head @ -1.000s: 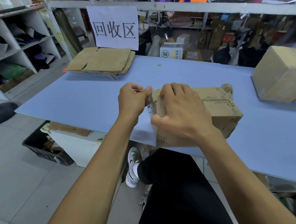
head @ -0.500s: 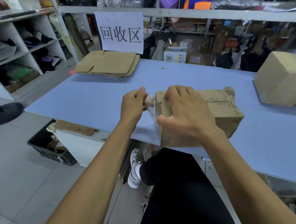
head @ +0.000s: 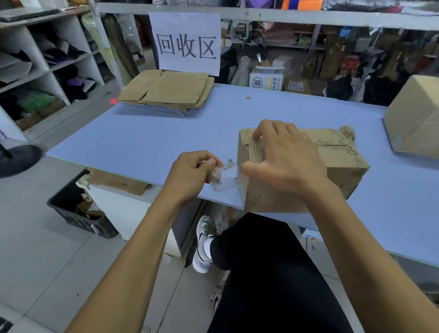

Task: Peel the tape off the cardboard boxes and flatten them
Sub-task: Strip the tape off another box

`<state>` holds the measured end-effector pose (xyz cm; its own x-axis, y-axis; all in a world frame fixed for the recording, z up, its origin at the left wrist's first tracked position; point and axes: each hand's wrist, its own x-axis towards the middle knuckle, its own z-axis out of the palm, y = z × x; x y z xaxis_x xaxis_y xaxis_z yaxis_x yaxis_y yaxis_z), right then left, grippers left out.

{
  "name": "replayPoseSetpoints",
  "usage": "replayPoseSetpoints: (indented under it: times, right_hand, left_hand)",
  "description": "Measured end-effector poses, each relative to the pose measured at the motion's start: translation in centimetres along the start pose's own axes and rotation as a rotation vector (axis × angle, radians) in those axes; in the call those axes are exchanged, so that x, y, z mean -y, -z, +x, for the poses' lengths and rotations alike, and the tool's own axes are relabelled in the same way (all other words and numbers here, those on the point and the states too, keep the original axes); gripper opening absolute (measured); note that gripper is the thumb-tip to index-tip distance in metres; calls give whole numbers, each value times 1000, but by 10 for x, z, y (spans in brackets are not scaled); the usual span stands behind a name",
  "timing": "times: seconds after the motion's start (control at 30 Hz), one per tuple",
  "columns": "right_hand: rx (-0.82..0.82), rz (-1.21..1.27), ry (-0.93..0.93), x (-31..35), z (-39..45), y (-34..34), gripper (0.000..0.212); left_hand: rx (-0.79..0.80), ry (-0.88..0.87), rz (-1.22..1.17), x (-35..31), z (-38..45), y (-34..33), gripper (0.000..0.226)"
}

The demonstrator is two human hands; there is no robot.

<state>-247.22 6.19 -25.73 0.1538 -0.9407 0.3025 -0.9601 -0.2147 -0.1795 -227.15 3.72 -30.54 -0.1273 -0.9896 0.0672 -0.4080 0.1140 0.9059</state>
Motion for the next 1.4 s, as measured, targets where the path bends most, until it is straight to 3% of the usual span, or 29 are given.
replayPoseSetpoints:
  times: [0.07,0.17,0.3,0.43,0.6,0.93,1.2,1.4]
  right_hand:
    - [0,0,-1,1,0,0,58]
    - [0,1,-10,2,0,0,60]
    - [13,3,-21,1,-1,3,61]
    - [7,-2,-21,1,-2,2,58]
    - [-9,-1,-16,-1,-2,-1,50]
    - [-35,-15,-30,-1,1,-2,55]
    - [-57,-50,-27,-2,2,-3,57]
    - [-104,-110,15,0,-4,-10,60]
  left_hand:
    - [67,26,36,0,-8,3,2]
    - [34,8,171,5,-13,4,25]
    - [-54,-41,253,1,-15,3,3]
    - [-52,-16,341,-3,-19,-7,37]
    - [-153,35,302,-4,-25,-18,42]
    - [-218,-113,435,-14,-49,-38,51]
    - [-267,-54,415,-10,-68,-48,48]
    - [-374,52,194,5,-68,-49,34]
